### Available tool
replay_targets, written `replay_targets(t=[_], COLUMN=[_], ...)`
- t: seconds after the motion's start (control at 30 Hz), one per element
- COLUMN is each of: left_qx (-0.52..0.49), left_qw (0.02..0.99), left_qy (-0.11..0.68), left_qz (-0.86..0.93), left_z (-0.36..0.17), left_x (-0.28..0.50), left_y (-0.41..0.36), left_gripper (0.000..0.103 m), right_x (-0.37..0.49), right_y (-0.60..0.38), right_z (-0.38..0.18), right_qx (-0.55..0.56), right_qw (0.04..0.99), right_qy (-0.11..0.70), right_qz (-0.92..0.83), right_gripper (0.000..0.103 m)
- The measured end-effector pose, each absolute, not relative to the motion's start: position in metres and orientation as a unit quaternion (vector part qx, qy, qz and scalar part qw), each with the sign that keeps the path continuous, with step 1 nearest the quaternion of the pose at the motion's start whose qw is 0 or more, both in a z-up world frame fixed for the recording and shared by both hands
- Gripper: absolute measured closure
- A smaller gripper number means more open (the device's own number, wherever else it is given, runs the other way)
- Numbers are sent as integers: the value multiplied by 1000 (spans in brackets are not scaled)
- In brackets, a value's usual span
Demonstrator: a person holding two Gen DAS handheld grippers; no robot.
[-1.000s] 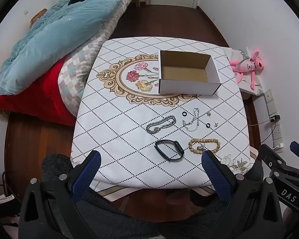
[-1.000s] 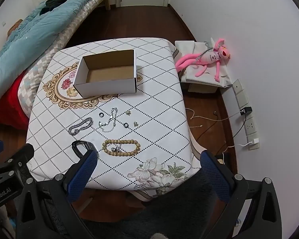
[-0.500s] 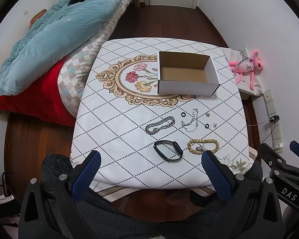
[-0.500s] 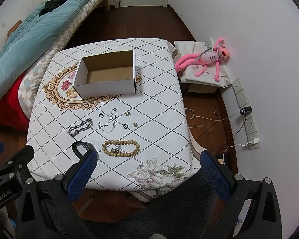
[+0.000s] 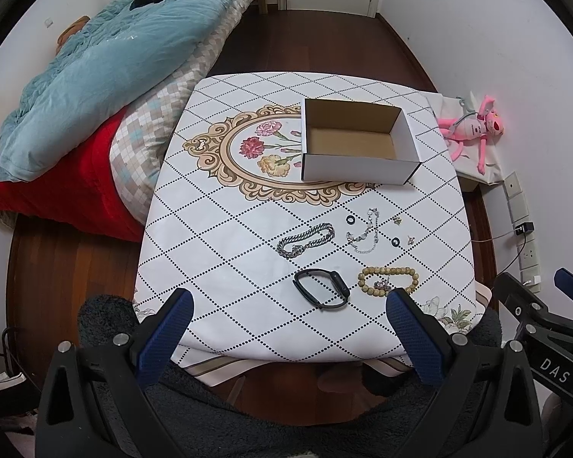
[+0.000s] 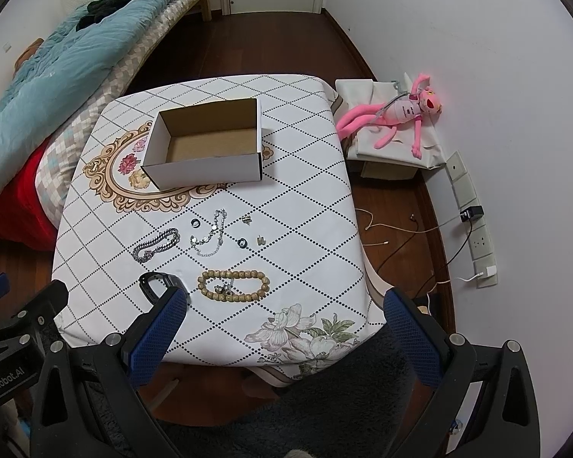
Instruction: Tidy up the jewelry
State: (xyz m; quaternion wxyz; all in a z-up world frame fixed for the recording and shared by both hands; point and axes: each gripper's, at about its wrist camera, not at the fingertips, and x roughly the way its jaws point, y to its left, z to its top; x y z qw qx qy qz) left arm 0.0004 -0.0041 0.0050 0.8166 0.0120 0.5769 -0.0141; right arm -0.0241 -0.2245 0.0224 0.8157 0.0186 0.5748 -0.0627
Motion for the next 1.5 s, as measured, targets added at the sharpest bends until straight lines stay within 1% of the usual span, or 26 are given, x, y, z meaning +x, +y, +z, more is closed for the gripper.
replay_targets(t=[1.27, 1.5], left_qx=[10, 10], left_qw=[822, 824], left_qy=[569, 566], left_qz=[-17, -19], left_z=[14, 18], left_x=[5, 3], left_y=[-7, -8], left_gripper=[0, 0], right_x=[-23, -19], right_y=[-225, -225], right_z=[28, 38], right_qx=[19, 20], right_qw=[817, 818], right_qy=[572, 571], right_qz=[-63, -62], right_gripper=[0, 0])
